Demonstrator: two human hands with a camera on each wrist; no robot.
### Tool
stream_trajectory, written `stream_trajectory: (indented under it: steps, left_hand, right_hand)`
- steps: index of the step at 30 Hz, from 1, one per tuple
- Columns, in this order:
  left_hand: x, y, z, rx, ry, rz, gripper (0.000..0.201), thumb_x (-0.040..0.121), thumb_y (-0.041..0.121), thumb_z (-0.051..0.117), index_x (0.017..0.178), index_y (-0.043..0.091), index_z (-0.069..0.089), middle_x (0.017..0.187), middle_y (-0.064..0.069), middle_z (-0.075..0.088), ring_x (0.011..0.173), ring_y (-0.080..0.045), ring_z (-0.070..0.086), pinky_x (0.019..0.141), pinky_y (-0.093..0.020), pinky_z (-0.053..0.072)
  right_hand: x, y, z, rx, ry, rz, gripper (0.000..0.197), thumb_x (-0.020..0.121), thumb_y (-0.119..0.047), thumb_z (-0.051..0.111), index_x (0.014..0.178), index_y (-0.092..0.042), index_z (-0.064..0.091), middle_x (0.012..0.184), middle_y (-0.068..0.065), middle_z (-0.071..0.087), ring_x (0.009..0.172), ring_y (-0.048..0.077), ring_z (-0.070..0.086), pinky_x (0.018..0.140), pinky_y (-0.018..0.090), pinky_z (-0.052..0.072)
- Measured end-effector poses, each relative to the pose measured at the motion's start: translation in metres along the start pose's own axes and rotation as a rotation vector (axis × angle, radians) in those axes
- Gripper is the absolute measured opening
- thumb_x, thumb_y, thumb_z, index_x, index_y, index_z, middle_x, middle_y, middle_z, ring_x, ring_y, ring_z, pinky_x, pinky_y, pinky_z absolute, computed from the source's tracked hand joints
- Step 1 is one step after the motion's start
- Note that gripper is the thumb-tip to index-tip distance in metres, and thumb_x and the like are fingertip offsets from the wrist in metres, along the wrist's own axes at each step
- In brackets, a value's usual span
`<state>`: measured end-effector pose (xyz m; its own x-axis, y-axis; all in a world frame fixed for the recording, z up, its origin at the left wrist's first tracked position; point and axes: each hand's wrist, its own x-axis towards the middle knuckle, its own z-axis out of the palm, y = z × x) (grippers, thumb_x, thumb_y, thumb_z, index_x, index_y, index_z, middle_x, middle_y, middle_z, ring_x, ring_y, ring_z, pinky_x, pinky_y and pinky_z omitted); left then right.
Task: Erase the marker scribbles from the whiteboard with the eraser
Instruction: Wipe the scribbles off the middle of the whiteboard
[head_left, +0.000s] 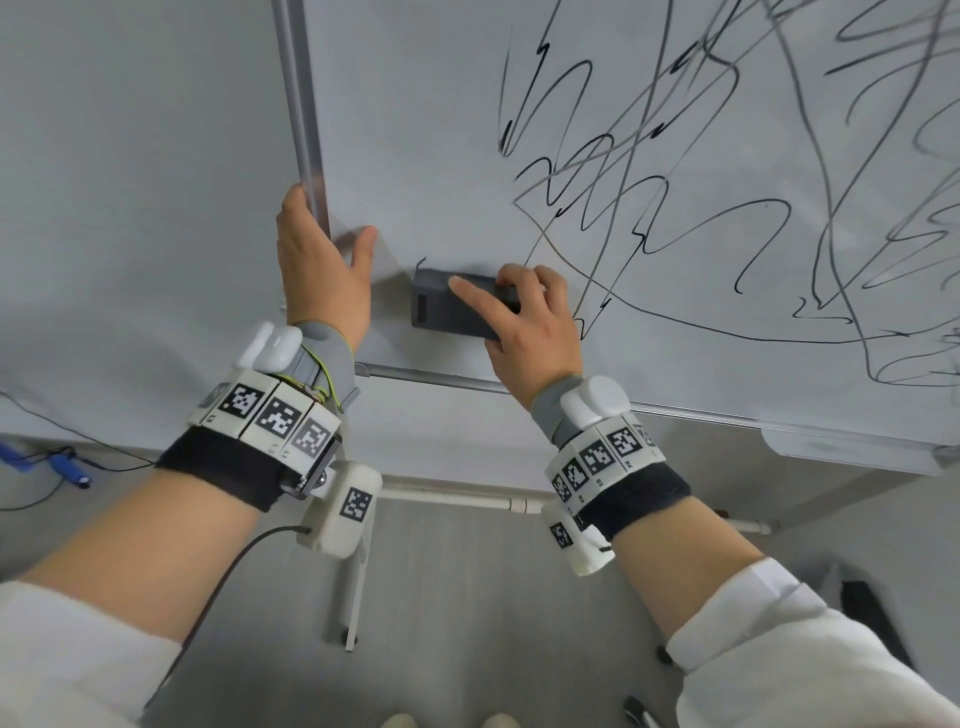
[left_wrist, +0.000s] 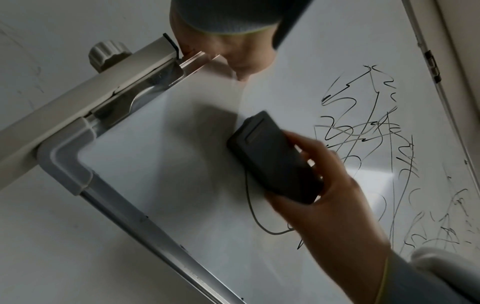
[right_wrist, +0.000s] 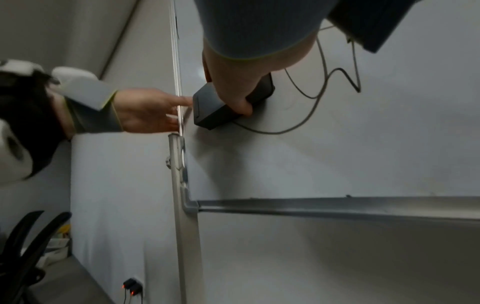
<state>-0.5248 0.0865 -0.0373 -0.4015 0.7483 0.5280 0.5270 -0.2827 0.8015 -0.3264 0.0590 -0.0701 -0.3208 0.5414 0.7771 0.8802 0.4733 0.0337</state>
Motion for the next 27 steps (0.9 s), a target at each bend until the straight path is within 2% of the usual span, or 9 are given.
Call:
stream_trajectory:
  steps: [3, 7, 9, 14, 17, 22, 27]
  left_hand:
    - [0.002, 0.000, -0.001, -0.003, -0.008, -0.002, 0.064, 0.088, 0.023, 0.060, 0.136, -0.006, 0.029, 0.135, -0.020, 0.039, 0.126, -0.032, 0.038, 0.107, -0.037, 0.029]
    - [0.001, -0.001, 0.000, -0.006, -0.020, -0.004, 0.063, 0.089, 0.022, 0.059, 0.137, -0.005, 0.028, 0.137, -0.019, 0.038, 0.127, -0.031, 0.037, 0.108, -0.037, 0.029]
    - [0.002, -0.001, 0.000, -0.014, -0.018, -0.004, 0.056, 0.090, 0.020, 0.054, 0.136, -0.004, 0.030, 0.135, -0.018, 0.041, 0.125, -0.031, 0.040, 0.107, -0.037, 0.031]
    - [0.007, -0.001, -0.002, -0.023, -0.018, 0.004, 0.039, 0.094, 0.018, 0.039, 0.127, -0.002, 0.038, 0.121, -0.016, 0.051, 0.107, -0.030, 0.050, 0.094, -0.035, 0.039]
    - [0.007, -0.002, -0.004, -0.013, -0.018, 0.002, 0.039, 0.094, 0.014, 0.039, 0.130, 0.000, 0.036, 0.125, -0.015, 0.049, 0.110, -0.029, 0.049, 0.097, -0.035, 0.038]
    - [0.007, 0.000, -0.003, -0.009, -0.027, -0.021, 0.041, 0.095, 0.014, 0.040, 0.133, 0.001, 0.034, 0.130, -0.015, 0.046, 0.116, -0.029, 0.047, 0.100, -0.035, 0.037]
    - [0.007, 0.000, -0.003, -0.008, -0.028, -0.004, 0.041, 0.093, 0.014, 0.039, 0.131, -0.003, 0.036, 0.126, -0.018, 0.047, 0.114, -0.030, 0.046, 0.099, -0.034, 0.035]
  right_hand:
    - [-0.001, 0.000, 0.000, 0.016, -0.020, -0.019, 0.069, 0.064, 0.012, 0.058, 0.121, -0.028, 0.063, 0.111, 0.002, 0.038, 0.100, 0.029, 0.035, 0.063, 0.038, 0.050]
    - [0.026, -0.003, -0.007, 0.013, 0.068, -0.037, 0.065, 0.067, 0.009, 0.063, 0.120, -0.027, 0.064, 0.111, 0.002, 0.037, 0.101, 0.030, 0.035, 0.073, 0.036, 0.046]
    - [0.029, -0.005, -0.006, 0.010, 0.076, -0.042, 0.064, 0.067, 0.009, 0.062, 0.120, -0.027, 0.064, 0.111, 0.002, 0.037, 0.101, 0.030, 0.034, 0.074, 0.035, 0.045]
    - [0.000, -0.007, 0.008, 0.029, -0.063, -0.080, 0.070, 0.064, 0.016, 0.056, 0.121, -0.026, 0.064, 0.110, 0.003, 0.036, 0.099, 0.030, 0.035, 0.065, 0.041, 0.051]
    - [0.010, -0.010, 0.005, 0.044, -0.059, -0.096, 0.071, 0.063, 0.017, 0.057, 0.120, -0.026, 0.064, 0.110, 0.003, 0.036, 0.100, 0.030, 0.035, 0.061, 0.040, 0.051]
    - [0.035, -0.016, 0.000, 0.054, 0.037, -0.064, 0.065, 0.069, 0.012, 0.053, 0.120, -0.028, 0.065, 0.111, 0.002, 0.036, 0.101, 0.030, 0.034, 0.059, 0.035, 0.045]
    - [0.010, -0.014, 0.009, 0.042, -0.052, -0.104, 0.071, 0.064, 0.015, 0.060, 0.121, -0.026, 0.064, 0.110, 0.002, 0.037, 0.099, 0.029, 0.036, 0.060, 0.036, 0.050]
